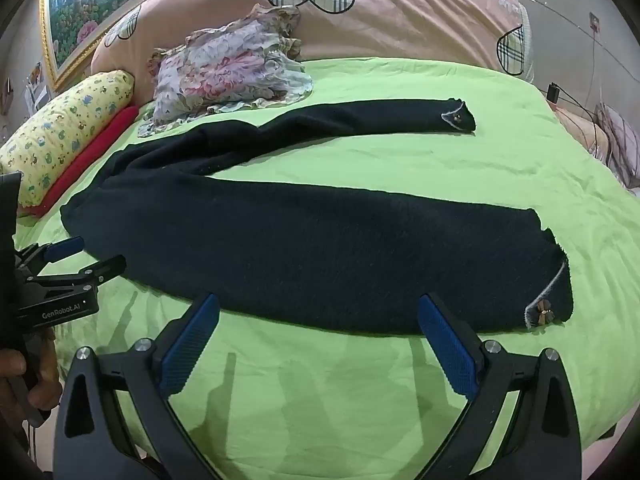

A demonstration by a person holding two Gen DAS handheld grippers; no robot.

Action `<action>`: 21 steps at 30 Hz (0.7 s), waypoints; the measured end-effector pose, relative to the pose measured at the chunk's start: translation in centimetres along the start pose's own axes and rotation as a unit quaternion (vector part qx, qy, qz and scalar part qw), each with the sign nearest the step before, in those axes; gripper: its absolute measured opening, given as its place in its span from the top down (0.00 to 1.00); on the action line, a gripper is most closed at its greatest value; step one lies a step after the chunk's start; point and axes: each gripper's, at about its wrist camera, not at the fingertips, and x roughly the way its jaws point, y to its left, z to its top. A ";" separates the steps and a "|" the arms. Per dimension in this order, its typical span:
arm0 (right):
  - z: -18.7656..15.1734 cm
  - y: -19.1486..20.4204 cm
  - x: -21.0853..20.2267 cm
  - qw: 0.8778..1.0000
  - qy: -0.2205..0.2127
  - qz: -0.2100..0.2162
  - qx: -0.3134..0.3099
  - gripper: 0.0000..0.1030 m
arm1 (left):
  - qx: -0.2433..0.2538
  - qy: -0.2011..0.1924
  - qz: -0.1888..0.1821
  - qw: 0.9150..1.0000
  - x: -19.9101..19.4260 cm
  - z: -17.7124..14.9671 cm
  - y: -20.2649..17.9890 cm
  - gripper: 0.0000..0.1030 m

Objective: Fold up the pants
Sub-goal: 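Move both grippers over the dark navy pants toward the cuffs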

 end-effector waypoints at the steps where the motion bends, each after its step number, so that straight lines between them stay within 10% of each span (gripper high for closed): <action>1: 0.0 0.0 0.0 1.000 0.000 0.000 0.000 0.04 | 0.000 0.000 0.001 1.000 0.0 0.0 0.0 0.13; 21: 0.5 -0.2 -0.2 0.999 -0.039 0.019 0.014 0.04 | 0.009 -0.006 0.000 1.000 -0.1 0.1 -0.4 0.13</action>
